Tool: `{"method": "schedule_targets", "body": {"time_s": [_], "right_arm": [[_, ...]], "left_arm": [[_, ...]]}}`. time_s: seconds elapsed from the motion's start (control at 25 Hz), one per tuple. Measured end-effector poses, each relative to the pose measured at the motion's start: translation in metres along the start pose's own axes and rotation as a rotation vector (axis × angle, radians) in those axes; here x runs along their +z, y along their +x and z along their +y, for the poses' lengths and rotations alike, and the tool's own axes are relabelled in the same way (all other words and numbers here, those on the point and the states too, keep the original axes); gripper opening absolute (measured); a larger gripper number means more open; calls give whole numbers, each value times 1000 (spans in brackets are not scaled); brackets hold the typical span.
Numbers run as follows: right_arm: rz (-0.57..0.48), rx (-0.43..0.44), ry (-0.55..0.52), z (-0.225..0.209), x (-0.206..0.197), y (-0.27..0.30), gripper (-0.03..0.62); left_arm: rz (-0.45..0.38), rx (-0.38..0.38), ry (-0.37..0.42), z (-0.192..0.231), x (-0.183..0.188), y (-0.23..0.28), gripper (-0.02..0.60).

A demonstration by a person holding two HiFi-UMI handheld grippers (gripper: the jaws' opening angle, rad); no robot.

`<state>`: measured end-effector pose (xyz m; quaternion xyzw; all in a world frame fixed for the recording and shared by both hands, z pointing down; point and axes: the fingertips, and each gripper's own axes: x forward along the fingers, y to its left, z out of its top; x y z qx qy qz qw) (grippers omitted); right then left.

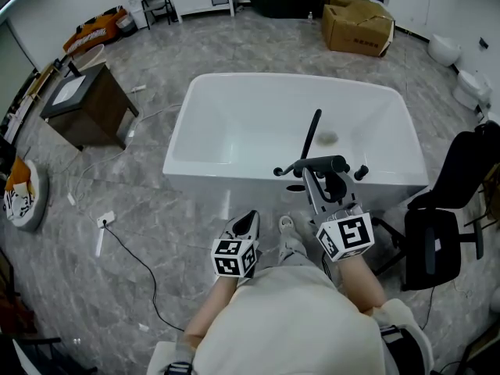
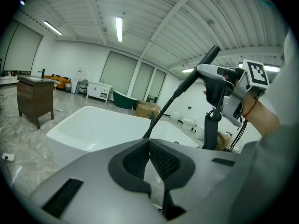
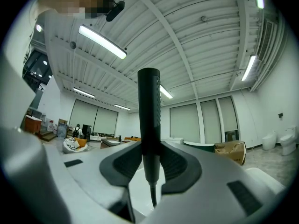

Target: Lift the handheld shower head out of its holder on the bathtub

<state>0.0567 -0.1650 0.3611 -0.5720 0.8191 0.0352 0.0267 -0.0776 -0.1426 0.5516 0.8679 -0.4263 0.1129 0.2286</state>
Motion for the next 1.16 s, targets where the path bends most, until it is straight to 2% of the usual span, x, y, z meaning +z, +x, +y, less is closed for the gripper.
{"method": "schedule_targets", "body": {"time_s": [1.16], "right_arm": [[-2,-8,25,-7,3,1,129]], "left_arm": [[10,1,-1,-2,0,1,20]]}}
